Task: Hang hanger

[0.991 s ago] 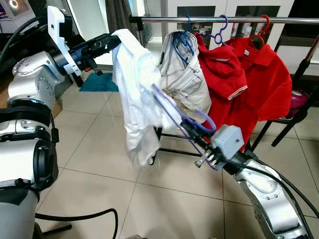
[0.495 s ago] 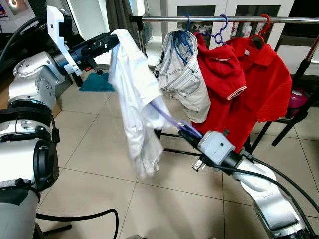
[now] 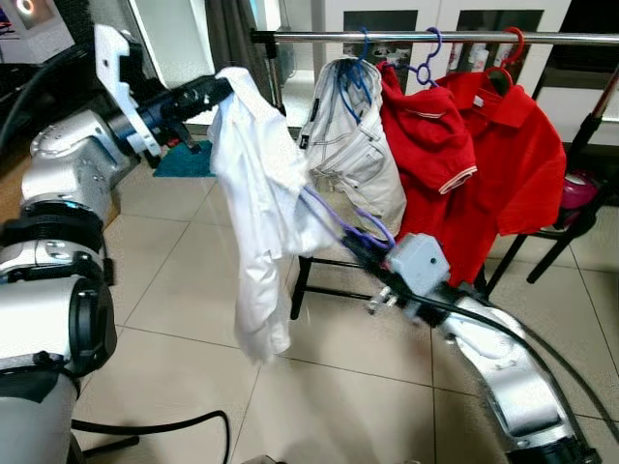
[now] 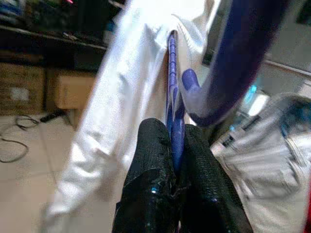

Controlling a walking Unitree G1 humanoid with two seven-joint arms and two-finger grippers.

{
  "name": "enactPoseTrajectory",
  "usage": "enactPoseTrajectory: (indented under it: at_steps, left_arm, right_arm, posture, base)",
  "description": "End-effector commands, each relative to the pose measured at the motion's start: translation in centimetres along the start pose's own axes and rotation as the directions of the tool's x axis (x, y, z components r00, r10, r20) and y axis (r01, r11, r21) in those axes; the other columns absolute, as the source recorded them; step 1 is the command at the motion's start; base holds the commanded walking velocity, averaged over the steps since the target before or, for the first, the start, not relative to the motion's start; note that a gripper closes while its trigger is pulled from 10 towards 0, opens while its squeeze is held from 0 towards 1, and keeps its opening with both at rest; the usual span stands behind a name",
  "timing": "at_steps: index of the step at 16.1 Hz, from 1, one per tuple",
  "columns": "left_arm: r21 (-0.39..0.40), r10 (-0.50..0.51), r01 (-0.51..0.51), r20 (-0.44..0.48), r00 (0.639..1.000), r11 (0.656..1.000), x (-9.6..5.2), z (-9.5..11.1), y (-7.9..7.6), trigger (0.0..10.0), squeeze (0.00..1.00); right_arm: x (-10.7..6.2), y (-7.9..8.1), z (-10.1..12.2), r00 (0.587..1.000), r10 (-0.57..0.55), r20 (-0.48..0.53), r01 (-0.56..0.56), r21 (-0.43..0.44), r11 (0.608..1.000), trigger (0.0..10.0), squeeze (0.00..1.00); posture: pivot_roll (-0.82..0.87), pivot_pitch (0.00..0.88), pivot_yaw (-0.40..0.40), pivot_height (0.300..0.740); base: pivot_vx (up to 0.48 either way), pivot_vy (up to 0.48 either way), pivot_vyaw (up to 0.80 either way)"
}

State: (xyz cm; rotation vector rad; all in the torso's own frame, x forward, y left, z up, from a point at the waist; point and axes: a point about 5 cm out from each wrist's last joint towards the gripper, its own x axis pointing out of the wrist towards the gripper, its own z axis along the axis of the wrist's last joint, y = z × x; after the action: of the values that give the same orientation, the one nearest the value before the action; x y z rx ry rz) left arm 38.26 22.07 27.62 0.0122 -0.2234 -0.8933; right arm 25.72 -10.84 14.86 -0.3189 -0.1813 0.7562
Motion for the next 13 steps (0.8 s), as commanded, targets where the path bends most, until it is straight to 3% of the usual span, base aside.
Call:
enactPoseTrajectory:
  at_steps: [1,3,6,8,10,11,12,13]
  left_arm:
    - [0.043,0.002,-0.002,0.002,1.0,0.999,-0.1,0.8,0.1,0.0,0.0]
    - [0.041,-0.003,0.002,0.006,1.0,0.999,0.1,0.8,0.0,0.0,0.0]
    - [0.033,-0.003,0.003,0.005,1.0,0.999,0.2,0.5,0.0,0.0,0.0]
    - [0.024,0.056,-0.055,-0.01,0.998,0.998,-0.3,-0.2,0.3,0.0,0.0]
    - [0.03,0.116,-0.115,-0.021,0.993,0.993,-0.6,-0.6,0.7,0.0,0.0]
    - [0.051,0.212,-0.209,-0.052,0.976,0.977,-1.3,-1.2,1.3,0.0,0.0]
    - [0.047,0.245,-0.242,-0.054,0.968,0.969,-1.6,-1.4,1.4,0.0,0.0]
    - [0.039,0.274,-0.272,-0.053,0.96,0.962,-1.9,-1.7,1.6,1.9,0.0]
  right_arm:
    - [0.1,0.2,0.6,0.999,0.023,0.024,-0.024,0.007,1.0,10.0,0.0]
    - [0.2,0.4,0.6,0.999,0.035,0.009,-0.035,-0.006,0.999,10.0,0.0]
    - [0.5,-0.2,1.9,0.995,-0.038,0.089,0.027,0.119,0.992,10.0,0.0]
    - [0.3,-0.9,3.0,0.982,-0.087,0.168,0.046,0.233,0.971,10.0,0.0]
    - [0.1,-1.0,3.2,0.978,-0.085,0.188,0.033,0.266,0.963,10.0,0.0]
    - [-0.2,-1.0,3.3,0.978,-0.065,0.199,0.004,0.292,0.956,10.0,0.0]
    - [-0.4,-1.1,3.3,0.978,-0.06,0.199,-0.004,0.305,0.952,10.0,0.0]
    - [-0.7,-1.3,3.2,0.978,-0.062,0.197,-0.006,0.327,0.945,10.0,0.0]
  posture:
    - [-0.19,0.0,0.142,0.74]
    - [-0.19,0.0,0.146,0.74]
    - [-0.19,0.0,0.148,0.74]
    - [-0.19,0.0,0.148,0.74]
    - [-0.19,0.0,0.146,0.74]
    - [-0.2,0.0,0.142,0.74]
    - [-0.2,0.0,0.14,0.74]
    - [-0.2,0.0,0.136,0.74]
  base:
    - [0.0,0.0,0.0]
    - [0.0,0.0,0.0]
    - [0.0,0.0,0.0]
    - [0.0,0.0,0.0]
    - [0.0,0.0,0.0]
    - [0.0,0.0,0.0]
    - [0.0,0.0,0.0]
    - [0.0,0.0,0.0]
